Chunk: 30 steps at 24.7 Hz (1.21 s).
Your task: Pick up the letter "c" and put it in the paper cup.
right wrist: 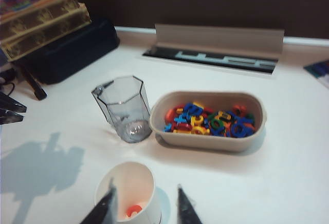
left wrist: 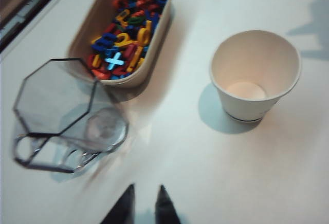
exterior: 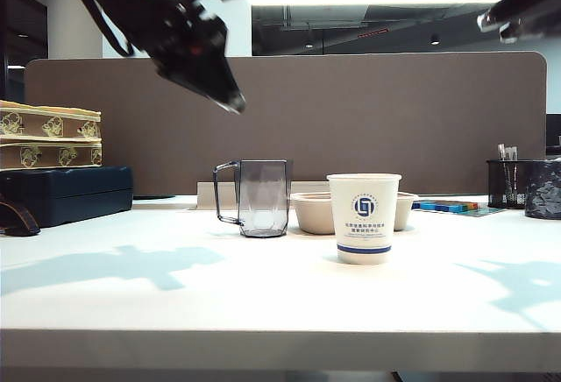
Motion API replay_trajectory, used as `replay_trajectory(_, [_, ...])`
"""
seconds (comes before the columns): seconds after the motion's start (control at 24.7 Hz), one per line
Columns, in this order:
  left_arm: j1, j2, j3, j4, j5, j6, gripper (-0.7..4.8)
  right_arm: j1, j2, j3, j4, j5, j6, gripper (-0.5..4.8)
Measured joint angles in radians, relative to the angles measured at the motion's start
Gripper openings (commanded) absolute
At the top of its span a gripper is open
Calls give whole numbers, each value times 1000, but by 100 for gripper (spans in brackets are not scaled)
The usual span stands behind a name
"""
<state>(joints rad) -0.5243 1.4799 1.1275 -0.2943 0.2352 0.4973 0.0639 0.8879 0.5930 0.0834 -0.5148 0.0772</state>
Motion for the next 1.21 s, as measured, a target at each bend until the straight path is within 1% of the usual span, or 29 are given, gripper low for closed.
replay_trajectory(0.12, [1,-48,0,-21,-2,0,47,0,-48,9,-34,11,-1,111])
replay_trajectory(0.24, [-3,-89,0,-58,-8,0,40,-2,-94,11,-76,25,-19,100])
replay_trajectory(0.28, [-3,-106,0,-79,-11,0,10,-2,-115,11,-104,33,-29,81])
replay_trajectory(0.32, [-3,-136,0,-119,-12,0,-5,-2,-158,10,-158,55,-48,80])
replay_trajectory(0.44, [-2,-174,0,-185,-16,0,-6,-2,-214,11,-220,92,-72,76])
replay_trajectory(0.53, [-2,-206,-6,-241,-16,0,-6,-2,-255,10,-274,121,-79,52])
replay_trajectory(0.61, [-2,-228,-8,-280,-16,0,-6,-2,-282,10,-301,129,-81,39])
replay_trajectory(0.69, [-2,-253,-11,-307,-19,0,-6,-3,-310,10,-322,132,-83,39])
replay_trajectory(0.73, [-2,-286,-27,-326,-49,-2,-6,-3,-336,10,-346,135,-83,39])
replay_trajectory(0.81, [-2,-318,-45,-342,-76,-10,-6,-3,-355,10,-359,137,-84,38])
replay_trajectory(0.93, [-2,-382,-99,-346,-118,-21,-6,-3,-388,10,-382,142,-84,8])
replay_trajectory(0.97, [-2,-436,-145,-353,-143,-24,-6,-3,-412,10,-400,148,-84,8])
replay_trajectory(1.21, [-2,-610,-264,-366,-179,-43,-6,-3,-464,10,-459,152,-85,8])
